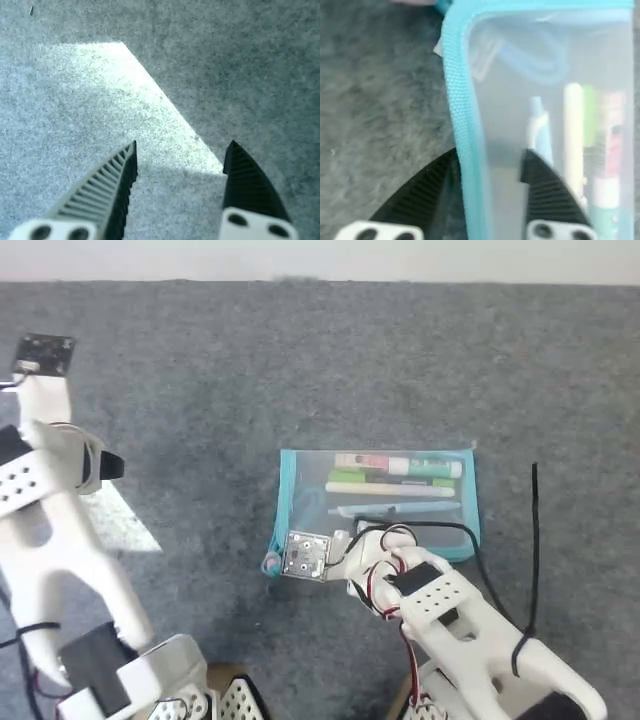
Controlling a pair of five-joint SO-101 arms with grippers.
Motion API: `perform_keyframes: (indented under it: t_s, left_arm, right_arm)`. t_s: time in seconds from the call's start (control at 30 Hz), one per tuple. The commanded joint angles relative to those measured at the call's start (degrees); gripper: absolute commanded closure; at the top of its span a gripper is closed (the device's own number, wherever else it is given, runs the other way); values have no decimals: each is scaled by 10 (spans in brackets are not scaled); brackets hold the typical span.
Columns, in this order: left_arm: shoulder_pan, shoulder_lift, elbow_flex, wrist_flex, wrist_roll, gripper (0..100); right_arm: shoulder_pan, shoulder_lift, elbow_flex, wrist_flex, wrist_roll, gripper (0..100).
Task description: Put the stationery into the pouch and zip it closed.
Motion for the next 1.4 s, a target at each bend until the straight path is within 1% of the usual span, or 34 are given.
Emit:
perform_keyframes:
  t_s: [0.0, 0.07, 0.13, 0.23, 0.33, 0.4, 0.47, 0.53, 0.7, 0.83, 0.93, 1.0, 1.1, 1.2, 1.27, 1.3, 1.37]
  left_arm:
    - [-2, -3, -29, -13, -7, 731]
    - [-2, -3, -29, -12, -7, 731]
    - [-2, -3, -29, -11, -7, 731]
    - [-1, -3, -29, -11, -7, 731]
    - [1, -3, -29, -10, -7, 731]
    - [2, -4, -31, -10, -7, 732]
    - [1, -4, -45, -5, -7, 734]
    - [1, -4, -65, 10, -7, 734]
    - [2, -4, -106, 45, -7, 734]
    - [2, -3, -105, 45, -7, 734]
    - [2, -3, -105, 52, -7, 735]
    - [21, -4, -107, 68, -7, 735]
    - [64, -24, -106, 91, -8, 735]
    - [112, -84, -97, 103, -8, 735]
    - [130, -126, -87, 108, -8, 735]
    - [130, -144, -79, 105, -8, 735]
    - [125, -160, -57, 84, -8, 733]
  right_arm:
    - [10, -9, -2, -12, -3, 946]
    - [10, -9, -2, -7, 14, 958]
    - [10, -9, -2, -6, 19, 995]
    - [17, -9, -2, -5, 33, 990]
    - [44, -11, -18, -3, 37, 991]
    - [67, -27, -55, 36, 27, 991]
    - [80, -57, -108, 105, 9, 991]
    - [81, -92, -165, 173, -3, 991]
    - [81, -152, -282, 302, -20, 991]
    - [81, -160, -338, 358, -40, 991]
    - [81, -164, -375, 374, -51, 991]
    - [81, -160, -411, 378, -71, 991]
    - [81, -150, -452, 378, -83, 991]
    - [84, -113, -489, 379, -84, 991]
    - [79, -81, -498, 420, -74, 991]
    - [62, -69, -494, 453, -67, 991]
    - [-4, -49, -438, 509, -59, 991]
